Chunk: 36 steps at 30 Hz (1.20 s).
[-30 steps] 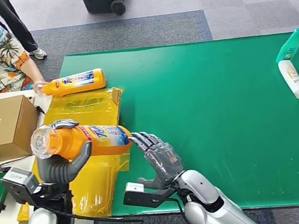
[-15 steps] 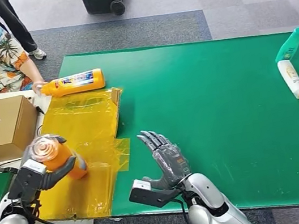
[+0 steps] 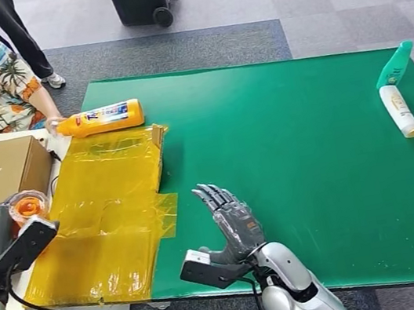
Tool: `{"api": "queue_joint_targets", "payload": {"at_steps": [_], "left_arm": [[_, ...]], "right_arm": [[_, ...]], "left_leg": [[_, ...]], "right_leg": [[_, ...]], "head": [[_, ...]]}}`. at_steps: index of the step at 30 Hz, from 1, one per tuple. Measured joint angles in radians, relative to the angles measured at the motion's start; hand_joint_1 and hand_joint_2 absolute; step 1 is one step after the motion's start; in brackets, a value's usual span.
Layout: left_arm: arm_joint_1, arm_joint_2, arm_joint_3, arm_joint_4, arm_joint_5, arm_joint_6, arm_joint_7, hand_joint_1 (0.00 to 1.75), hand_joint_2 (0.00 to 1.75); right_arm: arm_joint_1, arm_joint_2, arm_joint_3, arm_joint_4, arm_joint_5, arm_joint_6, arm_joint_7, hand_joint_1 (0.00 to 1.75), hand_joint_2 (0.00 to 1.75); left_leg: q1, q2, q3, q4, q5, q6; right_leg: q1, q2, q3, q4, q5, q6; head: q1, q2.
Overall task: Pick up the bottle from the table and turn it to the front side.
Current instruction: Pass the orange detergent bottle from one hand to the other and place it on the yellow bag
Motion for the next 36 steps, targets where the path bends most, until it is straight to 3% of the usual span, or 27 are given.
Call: {"api": "queue_joint_targets", "payload": {"at_steps": [7,11,18,27,31,36], "left_arm": [[0.034,0.034,0.048,0.067,-0.084,-0.003,0.051,1.75,1.75],[0.027,0.039,0.074,0.116,-0.129,0.018,0.063,0.0,1.75],[-0.012,0.008,0.105,0.234,-0.276,0.083,0.126,0.0,1.75],[-0.067,-0.041,0.126,0.348,-0.372,0.138,0.137,0.0,1.75],[-0.08,-0.066,0.127,0.365,-0.382,0.162,0.115,0.0,1.75],[-0.092,-0.117,0.127,0.357,-0.348,0.261,0.035,0.0,1.75]], "right_arm": [[0.014,0.001,-0.005,-0.006,0.014,0.011,0.004,0.0,1.75],[0.014,0.002,-0.005,-0.006,0.019,0.022,0.002,0.0,1.75],[0.014,0.007,-0.005,-0.008,0.026,0.04,0.008,0.0,1.75],[0.016,0.007,-0.005,-0.023,0.047,0.069,0.02,0.0,1.75],[0.02,0.007,-0.005,-0.027,0.054,0.076,0.025,0.0,1.75],[0.028,0.007,-0.005,-0.034,0.062,0.085,0.033,0.0,1.75]], "left_leg": [[0.005,0.003,-0.005,0.0,0.002,-0.003],[0.005,0.003,-0.006,0.0,0.003,-0.003],[0.005,0.003,-0.007,0.0,0.002,-0.003],[0.005,0.003,-0.008,0.0,0.002,-0.003],[0.005,0.003,-0.009,0.0,0.002,-0.003],[0.005,0.003,-0.01,0.0,0.002,-0.003]], "right_leg": [[0.005,0.003,-0.005,0.0,0.002,-0.003],[0.005,0.003,-0.006,0.0,0.001,-0.003],[0.005,0.002,-0.007,0.0,0.001,-0.003],[0.005,0.002,-0.008,0.0,0.001,-0.003],[0.005,0.002,-0.009,0.0,0.001,-0.003],[0.005,0.002,-0.01,0.0,0.001,-0.003]], "head": [[0.0,0.0],[0.0,0.0],[0.0,0.0],[0.0,0.0],[0.0,0.0],[0.0,0.0]]}}
